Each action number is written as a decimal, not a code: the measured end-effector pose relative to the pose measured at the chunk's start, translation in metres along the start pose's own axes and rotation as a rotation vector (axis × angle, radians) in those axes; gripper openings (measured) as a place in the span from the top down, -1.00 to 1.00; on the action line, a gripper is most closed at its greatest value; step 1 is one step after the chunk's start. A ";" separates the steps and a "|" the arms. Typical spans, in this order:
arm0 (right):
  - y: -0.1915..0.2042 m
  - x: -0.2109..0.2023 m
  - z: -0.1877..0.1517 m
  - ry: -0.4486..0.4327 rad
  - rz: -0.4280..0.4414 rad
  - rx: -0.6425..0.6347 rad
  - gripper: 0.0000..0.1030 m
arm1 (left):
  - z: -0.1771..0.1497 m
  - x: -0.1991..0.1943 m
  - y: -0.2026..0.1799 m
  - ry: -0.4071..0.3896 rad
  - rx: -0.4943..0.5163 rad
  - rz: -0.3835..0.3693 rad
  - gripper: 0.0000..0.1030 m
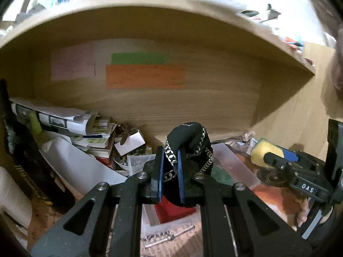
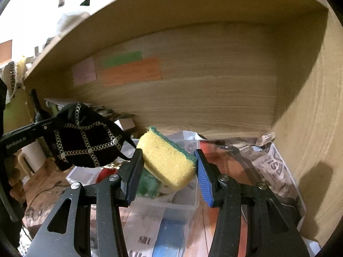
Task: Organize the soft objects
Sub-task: 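Carry the sponge with the right gripper while the left carries the black bag into the box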
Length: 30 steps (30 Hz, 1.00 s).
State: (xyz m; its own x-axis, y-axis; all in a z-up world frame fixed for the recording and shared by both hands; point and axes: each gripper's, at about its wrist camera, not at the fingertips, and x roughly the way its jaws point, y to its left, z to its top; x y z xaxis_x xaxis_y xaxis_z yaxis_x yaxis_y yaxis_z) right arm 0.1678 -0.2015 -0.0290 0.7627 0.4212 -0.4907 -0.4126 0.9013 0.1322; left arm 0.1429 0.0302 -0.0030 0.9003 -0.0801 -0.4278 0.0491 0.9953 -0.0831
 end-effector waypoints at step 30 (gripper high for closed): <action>0.004 0.057 -0.014 0.166 -0.064 -0.062 -0.23 | -0.025 0.083 0.008 0.181 0.020 0.032 0.02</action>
State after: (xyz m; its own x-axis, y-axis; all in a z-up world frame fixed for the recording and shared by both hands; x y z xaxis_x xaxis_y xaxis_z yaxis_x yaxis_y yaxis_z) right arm 0.2022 -0.1755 -0.0688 0.6976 0.3359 -0.6328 -0.3996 0.9156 0.0455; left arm 0.2067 0.0297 -0.0616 0.8090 -0.0546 -0.5852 0.0314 0.9983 -0.0498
